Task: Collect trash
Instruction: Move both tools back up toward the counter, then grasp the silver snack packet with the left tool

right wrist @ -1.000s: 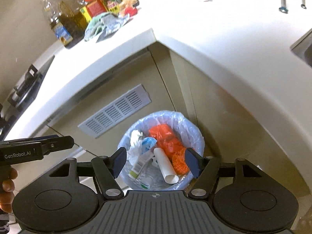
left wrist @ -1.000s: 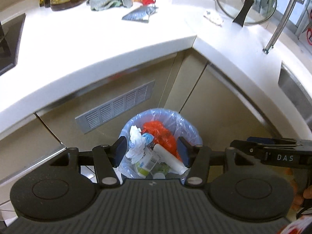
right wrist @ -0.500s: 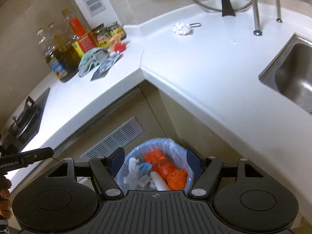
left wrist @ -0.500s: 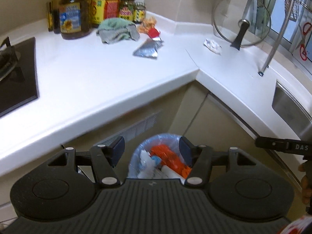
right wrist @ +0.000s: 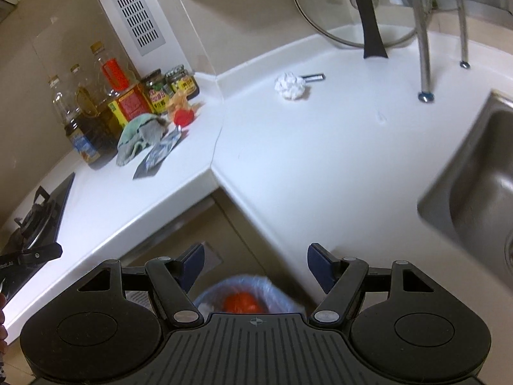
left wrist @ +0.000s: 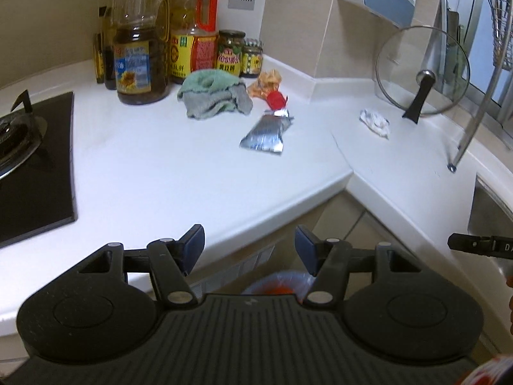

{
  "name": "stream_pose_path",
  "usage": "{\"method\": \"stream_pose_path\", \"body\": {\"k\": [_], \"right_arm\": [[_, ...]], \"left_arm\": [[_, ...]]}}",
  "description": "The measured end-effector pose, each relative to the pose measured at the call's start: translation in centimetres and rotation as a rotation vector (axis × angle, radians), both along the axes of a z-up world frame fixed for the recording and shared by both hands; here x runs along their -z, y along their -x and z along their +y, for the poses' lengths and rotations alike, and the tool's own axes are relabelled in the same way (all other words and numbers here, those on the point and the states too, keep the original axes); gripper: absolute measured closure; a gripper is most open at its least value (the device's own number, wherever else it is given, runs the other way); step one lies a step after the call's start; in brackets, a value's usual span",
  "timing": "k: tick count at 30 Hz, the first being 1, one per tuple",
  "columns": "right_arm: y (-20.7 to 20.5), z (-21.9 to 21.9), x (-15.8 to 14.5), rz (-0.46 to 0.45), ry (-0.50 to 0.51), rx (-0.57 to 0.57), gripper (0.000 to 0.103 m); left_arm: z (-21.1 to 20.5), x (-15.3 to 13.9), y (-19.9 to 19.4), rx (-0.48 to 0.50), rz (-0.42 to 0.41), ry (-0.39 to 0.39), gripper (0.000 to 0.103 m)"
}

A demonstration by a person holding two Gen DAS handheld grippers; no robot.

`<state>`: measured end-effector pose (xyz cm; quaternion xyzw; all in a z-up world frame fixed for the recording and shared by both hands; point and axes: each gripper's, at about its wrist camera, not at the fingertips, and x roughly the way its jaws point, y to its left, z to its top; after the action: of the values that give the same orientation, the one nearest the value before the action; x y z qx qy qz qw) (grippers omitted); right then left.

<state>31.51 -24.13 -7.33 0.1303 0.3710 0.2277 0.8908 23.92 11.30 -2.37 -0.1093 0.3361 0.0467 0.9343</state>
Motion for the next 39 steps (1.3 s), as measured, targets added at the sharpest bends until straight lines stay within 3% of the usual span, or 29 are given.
{"method": "stream_pose_path", "body": {"k": [2, 13, 25, 36, 39], "right_arm": [[-1.6, -0.3, -0.3, -0.015, -0.003, -0.007, 0.032], [-10.3, -2.5, -0.2, -0.041, 0.006, -0.02, 0.032], [-16.5, -4.3, 0.7, -0.028, 0.001, -0.005, 0.031], [-18.5, -4.5, 1.0, -0.014, -0.004, 0.006, 0.031], [-18.8, -4.5, 1.1, -0.01, -0.006, 0.009, 0.031]], "left_arm": [[-0.5, -0.3, -1.3, 0.003, -0.013, -0.006, 0.038], [-2.8, -0.4, -11.9, 0.043, -0.03, -0.066, 0.037], [-2.6, 2.3, -21.9, 0.077, 0.042, -0.154, 0.033], [-2.0, 4.2, -26.3, 0.089, 0.103, -0.175, 0.036], [-2.1, 4.3, -26.7, 0.096, 0.107, -0.181, 0.043]]}}
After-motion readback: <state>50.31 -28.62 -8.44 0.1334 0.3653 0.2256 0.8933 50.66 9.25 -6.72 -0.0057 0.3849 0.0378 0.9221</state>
